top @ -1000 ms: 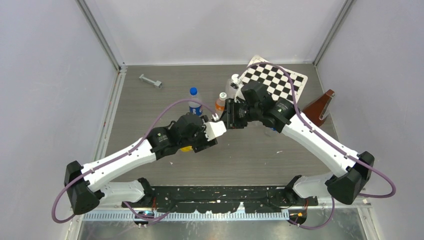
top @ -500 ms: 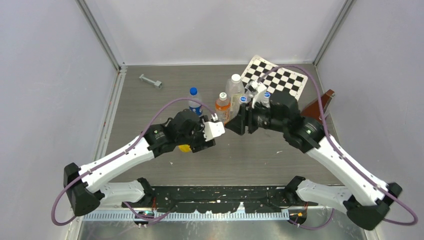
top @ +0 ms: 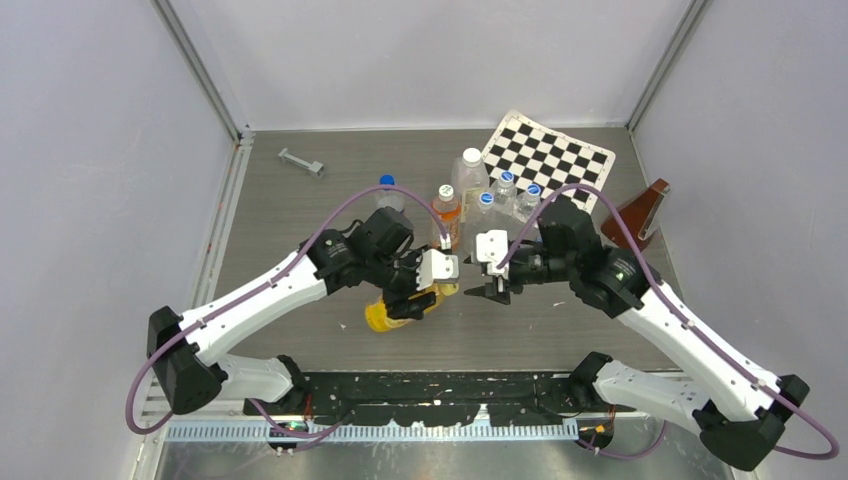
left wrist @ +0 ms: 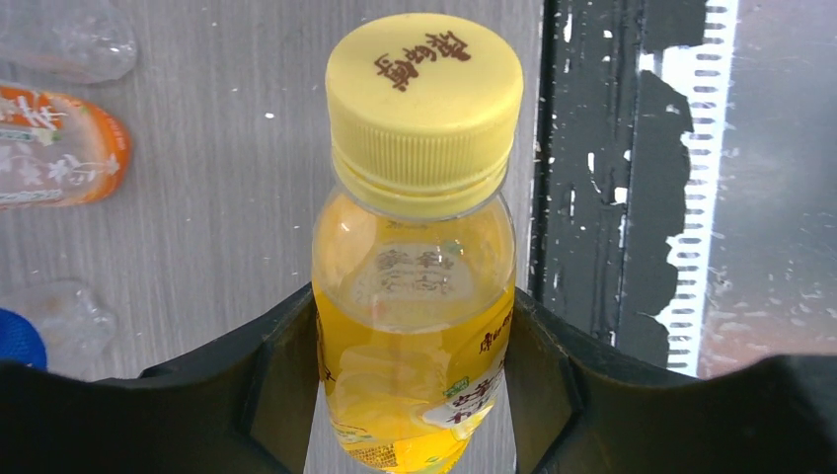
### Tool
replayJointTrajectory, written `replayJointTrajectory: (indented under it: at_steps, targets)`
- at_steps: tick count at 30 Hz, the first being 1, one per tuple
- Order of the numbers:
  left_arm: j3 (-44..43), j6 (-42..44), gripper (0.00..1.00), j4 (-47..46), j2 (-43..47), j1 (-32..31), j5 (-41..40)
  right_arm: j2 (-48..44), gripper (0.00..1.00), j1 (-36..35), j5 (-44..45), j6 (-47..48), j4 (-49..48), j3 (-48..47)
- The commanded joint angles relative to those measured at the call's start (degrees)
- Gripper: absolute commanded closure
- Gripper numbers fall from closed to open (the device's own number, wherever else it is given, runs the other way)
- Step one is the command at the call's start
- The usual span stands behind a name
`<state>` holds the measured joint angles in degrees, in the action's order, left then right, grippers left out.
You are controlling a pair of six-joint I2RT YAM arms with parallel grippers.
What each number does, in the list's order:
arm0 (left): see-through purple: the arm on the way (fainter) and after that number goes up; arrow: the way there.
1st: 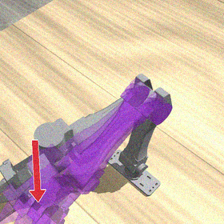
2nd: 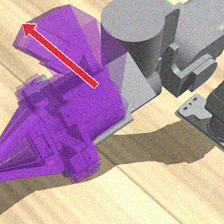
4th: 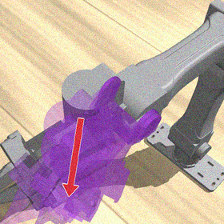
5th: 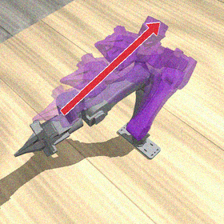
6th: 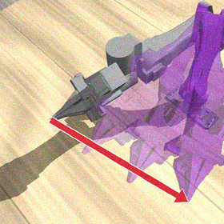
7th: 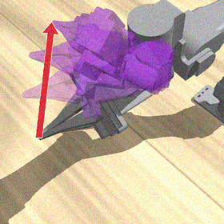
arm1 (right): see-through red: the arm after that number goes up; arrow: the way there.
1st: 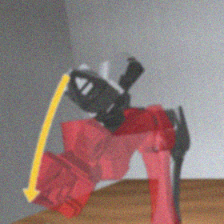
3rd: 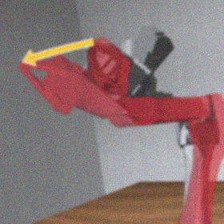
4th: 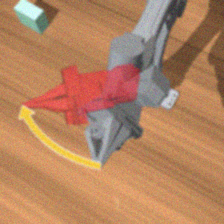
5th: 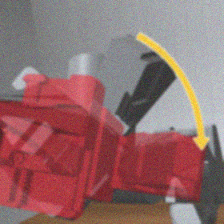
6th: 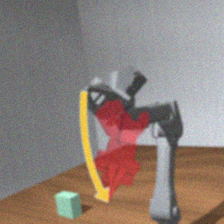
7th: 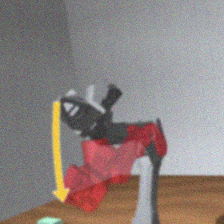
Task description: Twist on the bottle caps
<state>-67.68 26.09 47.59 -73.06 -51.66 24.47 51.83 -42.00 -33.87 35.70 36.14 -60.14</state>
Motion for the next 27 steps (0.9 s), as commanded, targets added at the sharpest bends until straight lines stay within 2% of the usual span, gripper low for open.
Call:
replayJointTrajectory:
  at_steps: [1,17,27]
  targets:
    - [-3.21,1.19,1.00,1.89,-0.28,0.15,4.91,3.70,0.40,-0.16,-8.56,12.76,4.22,-6.31]
    - [-3.64,1.42,1.00,1.79,-0.61,0.15,6.90,10.82,0.45,-2.34,-13.14,16.25,11.45,-11.35]
    - [-3.17,0.81,1.00,0.59,0.33,0.15,7.83,13.97,0.56,-3.85,-11.52,17.02,13.97,-12.70]
